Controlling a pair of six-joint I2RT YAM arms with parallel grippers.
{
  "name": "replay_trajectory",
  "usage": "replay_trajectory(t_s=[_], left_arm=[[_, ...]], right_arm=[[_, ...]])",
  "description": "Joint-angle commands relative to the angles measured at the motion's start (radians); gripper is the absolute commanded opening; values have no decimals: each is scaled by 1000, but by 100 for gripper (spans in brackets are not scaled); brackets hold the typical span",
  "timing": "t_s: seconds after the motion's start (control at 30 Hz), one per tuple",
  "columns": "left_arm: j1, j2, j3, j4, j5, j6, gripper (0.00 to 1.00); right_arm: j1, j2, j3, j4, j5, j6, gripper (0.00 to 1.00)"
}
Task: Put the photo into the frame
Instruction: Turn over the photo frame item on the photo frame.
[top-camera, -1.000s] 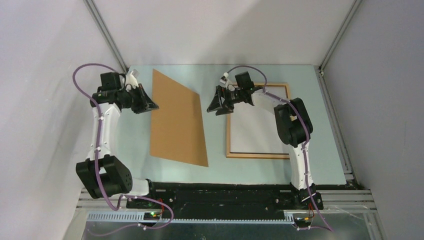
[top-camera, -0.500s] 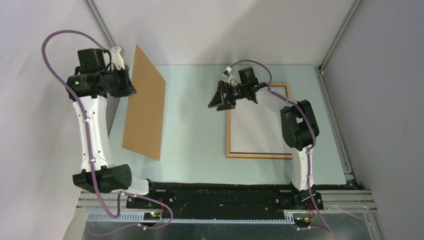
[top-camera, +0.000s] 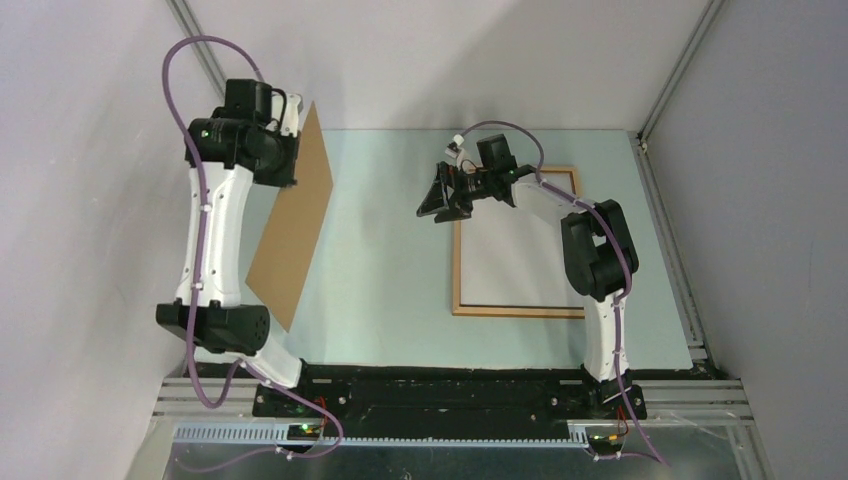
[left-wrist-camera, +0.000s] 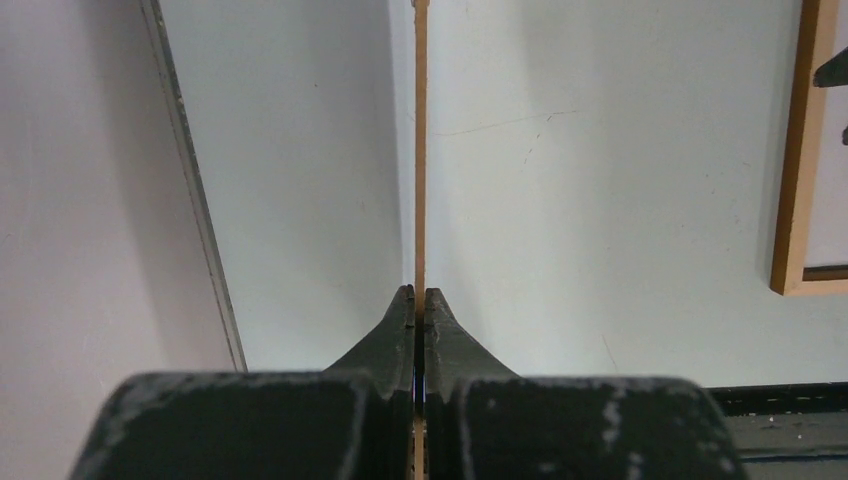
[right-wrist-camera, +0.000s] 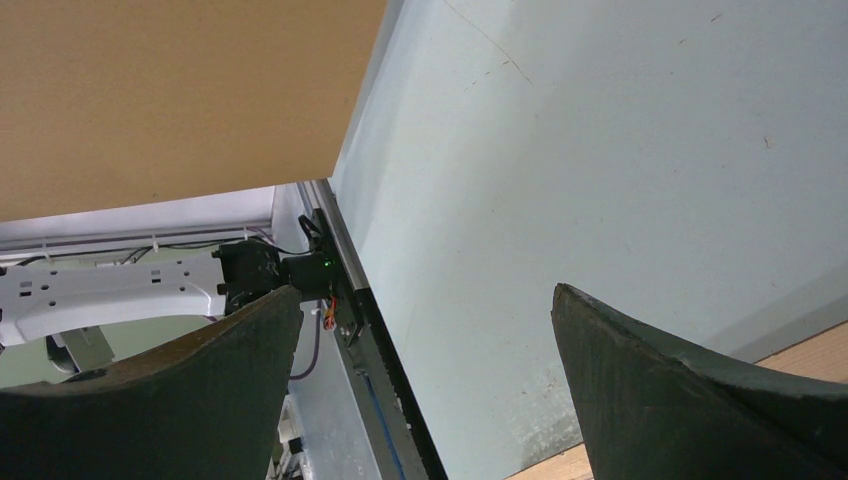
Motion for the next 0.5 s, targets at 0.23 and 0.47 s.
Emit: replay_trajectory(t_s=[0.23, 0.47], left_arm=[[-62, 78, 77, 40, 20, -41, 0], [-108, 109, 84, 59, 43, -80, 0]], right_arm=[[-15, -65, 10, 8, 14, 10, 99], [-13, -56, 22, 16, 17, 27, 99]])
